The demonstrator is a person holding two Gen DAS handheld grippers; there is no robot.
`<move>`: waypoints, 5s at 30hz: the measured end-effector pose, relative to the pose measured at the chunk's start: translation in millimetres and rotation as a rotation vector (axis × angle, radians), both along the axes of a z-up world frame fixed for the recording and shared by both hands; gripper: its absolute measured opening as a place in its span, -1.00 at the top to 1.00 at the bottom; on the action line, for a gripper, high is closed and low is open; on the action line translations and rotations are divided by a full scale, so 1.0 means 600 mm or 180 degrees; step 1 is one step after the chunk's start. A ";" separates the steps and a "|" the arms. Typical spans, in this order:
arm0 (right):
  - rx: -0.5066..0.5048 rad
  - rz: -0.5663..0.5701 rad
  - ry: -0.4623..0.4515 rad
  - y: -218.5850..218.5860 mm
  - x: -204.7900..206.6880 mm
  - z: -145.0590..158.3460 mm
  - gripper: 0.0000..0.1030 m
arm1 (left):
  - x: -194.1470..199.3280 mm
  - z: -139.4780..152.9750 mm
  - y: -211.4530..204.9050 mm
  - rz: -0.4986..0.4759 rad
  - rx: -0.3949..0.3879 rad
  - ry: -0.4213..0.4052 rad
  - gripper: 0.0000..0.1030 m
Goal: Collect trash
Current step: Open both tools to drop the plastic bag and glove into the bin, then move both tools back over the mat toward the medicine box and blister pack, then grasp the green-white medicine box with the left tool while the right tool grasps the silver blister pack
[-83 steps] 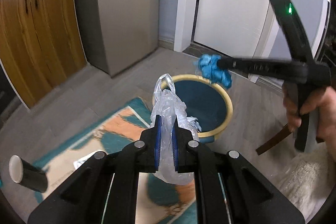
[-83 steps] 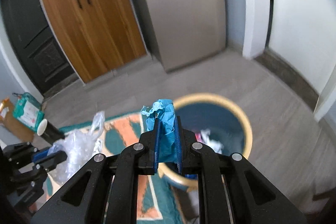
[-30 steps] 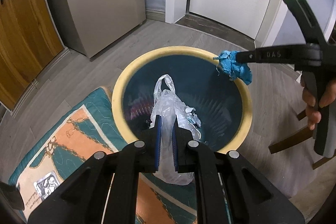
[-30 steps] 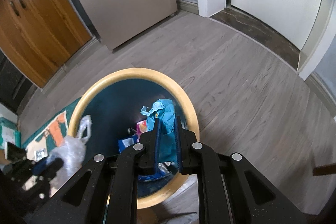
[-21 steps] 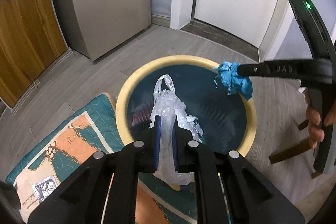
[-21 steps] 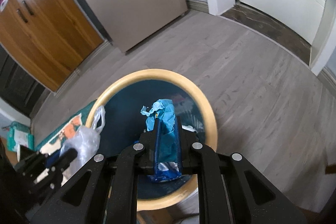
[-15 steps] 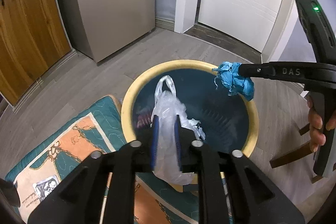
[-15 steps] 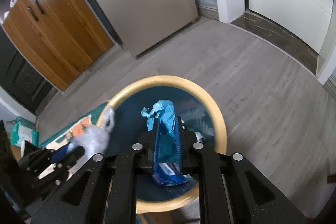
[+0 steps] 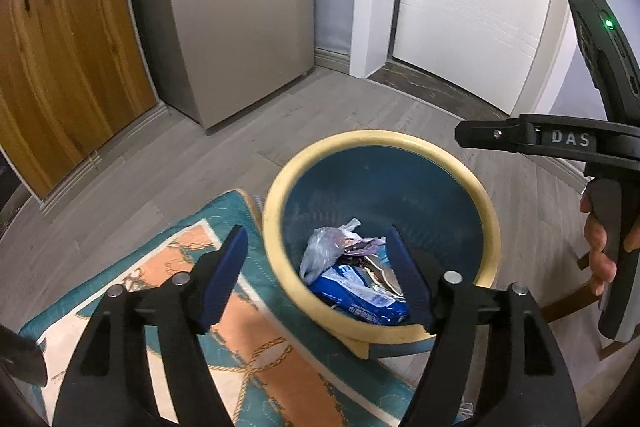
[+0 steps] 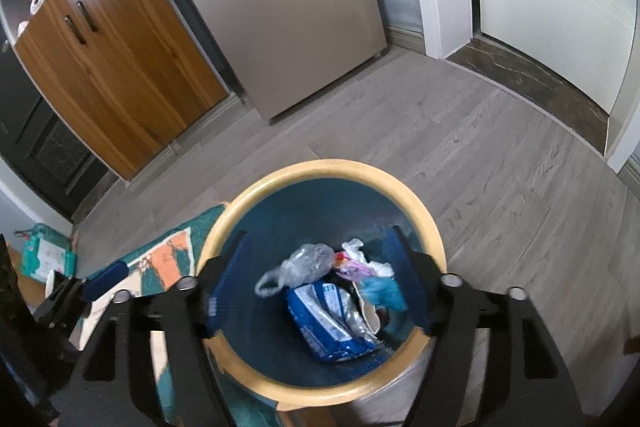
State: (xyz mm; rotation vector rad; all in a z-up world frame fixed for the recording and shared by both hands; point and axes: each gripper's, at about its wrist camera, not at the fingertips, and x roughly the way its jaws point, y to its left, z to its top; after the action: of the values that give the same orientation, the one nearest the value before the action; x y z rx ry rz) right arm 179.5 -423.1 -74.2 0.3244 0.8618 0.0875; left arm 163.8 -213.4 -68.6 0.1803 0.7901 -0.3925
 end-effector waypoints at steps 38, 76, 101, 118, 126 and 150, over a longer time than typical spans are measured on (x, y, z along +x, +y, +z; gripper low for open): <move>-0.0295 0.0653 -0.0128 0.344 -0.053 0.073 -0.90 | -0.145 0.070 0.407 0.1147 0.0325 -0.0213 -0.88; -0.0091 0.0783 0.0560 0.472 -0.033 -0.029 -0.90 | -0.178 -0.103 0.428 0.0747 0.0335 0.0859 -0.87; -0.0093 0.0878 0.0557 0.480 -0.031 -0.028 -0.90 | -0.194 -0.100 0.461 0.0725 0.0482 0.0990 0.45; -0.1419 0.2815 0.0109 0.623 -0.024 -0.124 -0.86 | -0.131 -0.054 0.531 0.1241 -0.0074 0.0903 0.63; -0.1257 0.3220 0.0202 0.655 -0.004 -0.159 -0.86 | -0.109 -0.055 0.544 0.1355 -0.0148 0.0959 0.63; -0.1415 0.3175 0.0064 0.647 -0.006 -0.134 -0.17 | -0.097 -0.048 0.533 0.1357 -0.0034 0.0919 0.63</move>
State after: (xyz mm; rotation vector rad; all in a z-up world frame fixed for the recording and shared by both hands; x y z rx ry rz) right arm 175.7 -35.1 -154.8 -0.5462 0.9679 0.8041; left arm 105.7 106.4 -97.5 -0.0589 1.0825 -0.0169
